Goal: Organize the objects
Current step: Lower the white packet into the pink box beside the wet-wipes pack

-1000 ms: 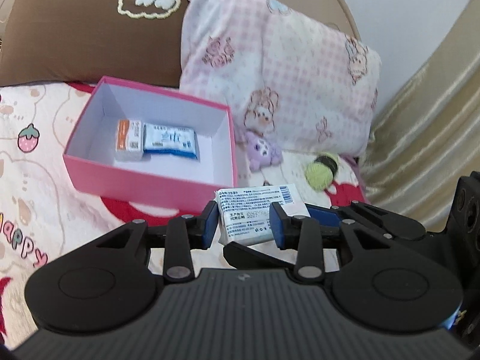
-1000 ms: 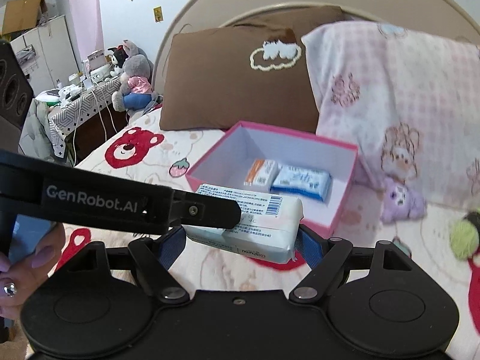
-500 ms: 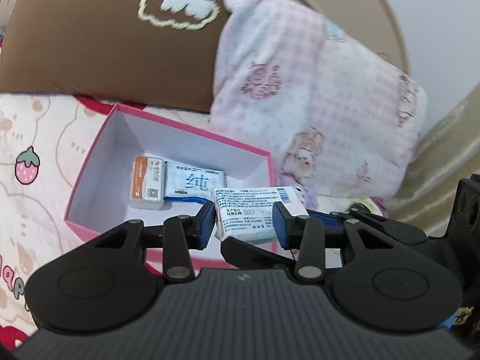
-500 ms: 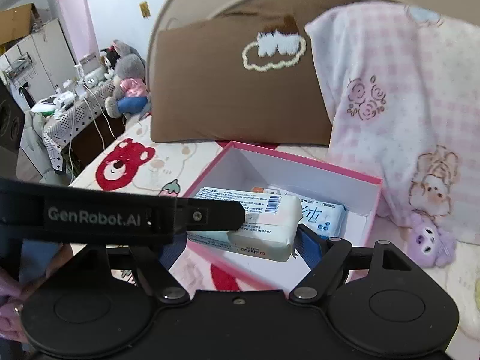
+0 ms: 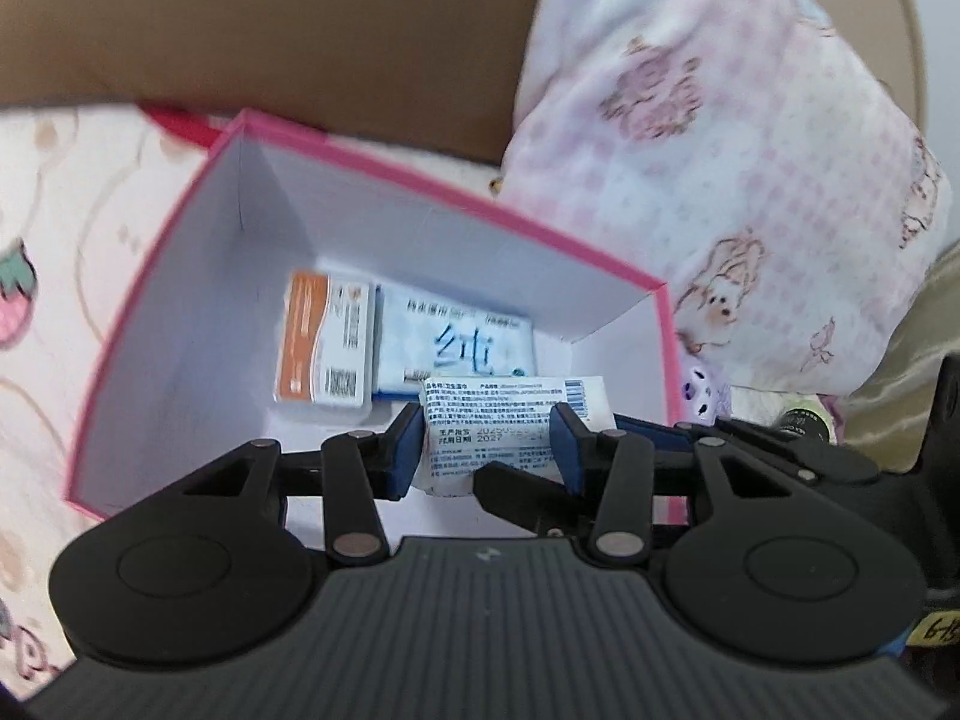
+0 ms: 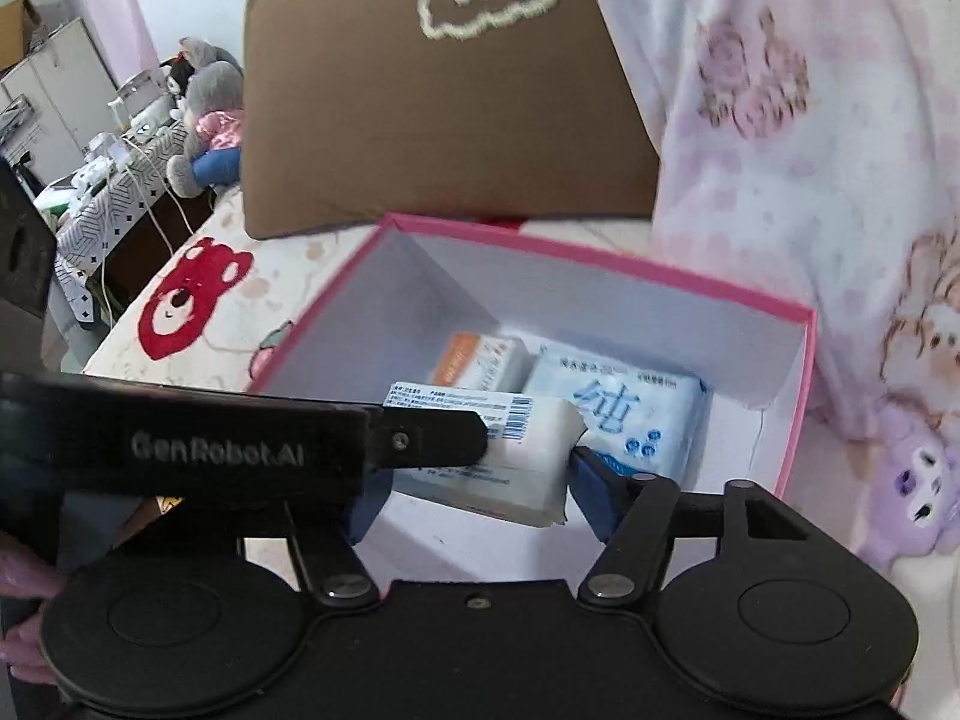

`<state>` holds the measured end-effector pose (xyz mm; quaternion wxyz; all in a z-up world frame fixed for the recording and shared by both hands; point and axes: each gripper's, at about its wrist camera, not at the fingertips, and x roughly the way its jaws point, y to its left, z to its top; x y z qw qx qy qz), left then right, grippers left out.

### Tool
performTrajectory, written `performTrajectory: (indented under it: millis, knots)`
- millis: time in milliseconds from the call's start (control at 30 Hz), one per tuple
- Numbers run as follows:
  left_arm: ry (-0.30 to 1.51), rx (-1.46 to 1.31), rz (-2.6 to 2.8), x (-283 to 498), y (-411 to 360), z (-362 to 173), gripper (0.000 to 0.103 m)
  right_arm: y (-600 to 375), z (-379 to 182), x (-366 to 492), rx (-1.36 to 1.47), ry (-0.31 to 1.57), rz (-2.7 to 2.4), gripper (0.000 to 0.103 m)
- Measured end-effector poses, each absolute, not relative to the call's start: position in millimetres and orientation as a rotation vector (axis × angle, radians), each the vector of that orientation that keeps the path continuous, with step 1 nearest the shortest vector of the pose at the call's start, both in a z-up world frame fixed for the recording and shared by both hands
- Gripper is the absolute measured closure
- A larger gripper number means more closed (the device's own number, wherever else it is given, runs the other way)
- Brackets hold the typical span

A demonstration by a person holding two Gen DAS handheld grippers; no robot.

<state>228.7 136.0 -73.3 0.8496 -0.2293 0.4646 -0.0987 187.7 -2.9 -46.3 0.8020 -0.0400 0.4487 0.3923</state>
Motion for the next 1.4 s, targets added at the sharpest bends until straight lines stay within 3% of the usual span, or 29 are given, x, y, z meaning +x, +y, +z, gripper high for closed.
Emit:
performTrajectory:
  millis: [100, 433, 967, 1200, 1400]
  knots:
    - [0.997, -0.485, -0.203, 235, 137, -89, 0.062, 0, -60, 195, -0.096, 0.979, 0.831, 0.043]
    - [1.060, -0.503, -0.207, 250, 136, -123, 0.061, 4, -88, 203, -0.148, 1.039, 0.787, 0.052]
    - [1.138, -0.524, -0.197, 263, 137, -152, 0.060, 22, -112, 202, -0.312, 1.071, 0.736, 0.054]
    - [1.070, -0.435, -0.191, 260, 126, -138, 0.067, 22, -113, 211, -0.303, 1.098, 0.727, 0.049]
    - [1.104, -0.458, -0.145, 266, 128, -148, 0.077, 23, -117, 212, -0.313, 1.114, 0.695, 0.055]
